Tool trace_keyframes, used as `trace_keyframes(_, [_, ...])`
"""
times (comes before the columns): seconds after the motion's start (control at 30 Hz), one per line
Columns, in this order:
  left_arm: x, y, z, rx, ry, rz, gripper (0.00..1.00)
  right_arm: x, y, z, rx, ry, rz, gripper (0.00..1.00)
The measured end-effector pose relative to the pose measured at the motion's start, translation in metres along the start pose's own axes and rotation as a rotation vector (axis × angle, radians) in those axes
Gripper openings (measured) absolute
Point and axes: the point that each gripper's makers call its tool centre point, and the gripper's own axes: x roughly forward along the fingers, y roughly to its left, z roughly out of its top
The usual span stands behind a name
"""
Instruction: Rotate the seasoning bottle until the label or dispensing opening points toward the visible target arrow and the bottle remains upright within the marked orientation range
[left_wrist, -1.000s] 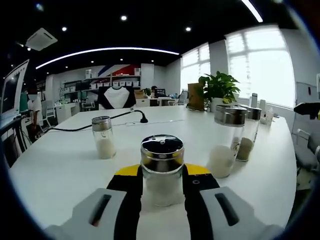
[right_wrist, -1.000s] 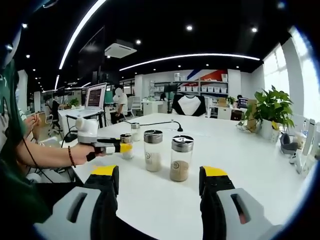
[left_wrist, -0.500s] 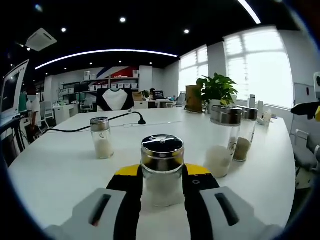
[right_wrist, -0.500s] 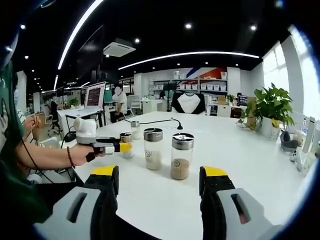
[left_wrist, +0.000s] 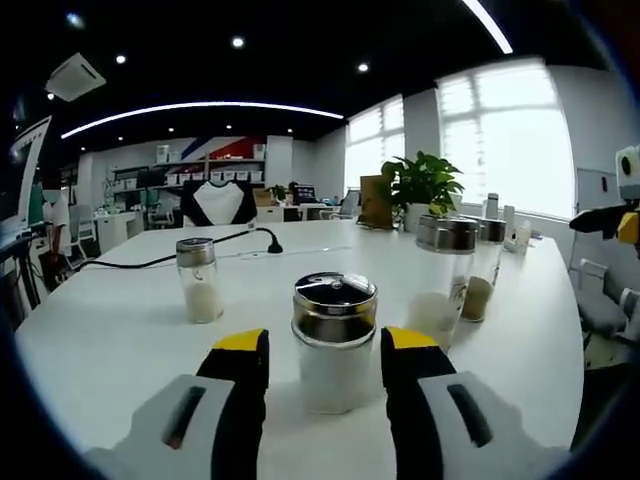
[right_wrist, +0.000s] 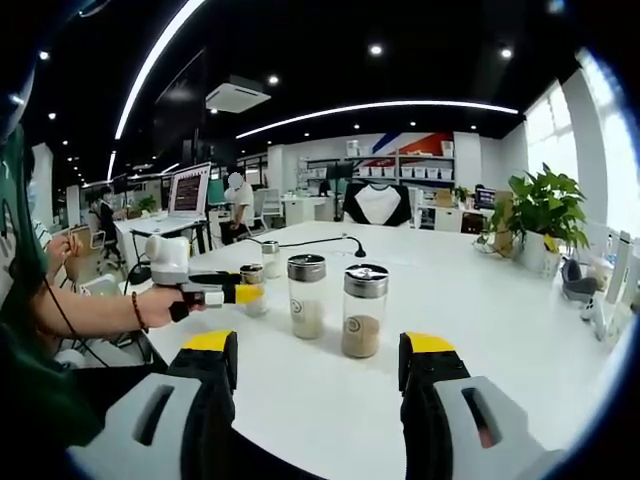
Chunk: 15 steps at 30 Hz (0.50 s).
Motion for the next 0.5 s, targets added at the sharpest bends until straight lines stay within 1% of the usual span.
trace_keyframes(0.03, [-0.001,-0.003,0.0,0.008,-0.002,-0.035,0.49,0.0,0.0,0.0,0.001,0.0,0.0,0.66])
trace_keyframes(0.07, [-0.002,-0.003,-0.001,0.006,0.004,-0.048,0.5,0.0,0.0,0.0,0.001,0.0,0.0,0.67])
trace_keyframes(0.13, [-0.003,-0.009,-0.005,-0.012,0.023,-0.126,0.51,0.0,0.001,0.0,0.0,0.001,0.002,0.67])
trace_keyframes(0.2, [-0.004,-0.013,-0.004,-0.017,0.011,-0.179,0.51,0.0,0.001,0.0,0.002,0.0,0.001,0.67])
trace_keyframes(0.23, [-0.005,-0.013,-0.004,-0.018,0.013,-0.191,0.51,-0.001,0.001,0.0,0.003,-0.002,0.001,0.67])
trace_keyframes(0.3, [-0.005,-0.012,-0.004,0.008,0.023,-0.223,0.53,-0.001,0.001,0.001,0.002,-0.004,0.0,0.67])
trace_keyframes(0.37, [-0.003,-0.015,-0.006,0.036,0.043,-0.269,0.58,-0.002,0.0,0.001,0.0,-0.004,-0.001,0.67])
trace_keyframes(0.43, [-0.002,-0.018,-0.009,0.058,0.064,-0.323,0.58,-0.002,0.0,0.002,0.002,-0.005,-0.003,0.67])
trace_keyframes(0.5, [-0.001,-0.018,-0.007,0.065,0.062,-0.357,0.58,-0.003,-0.001,0.002,0.0,-0.004,-0.004,0.67])
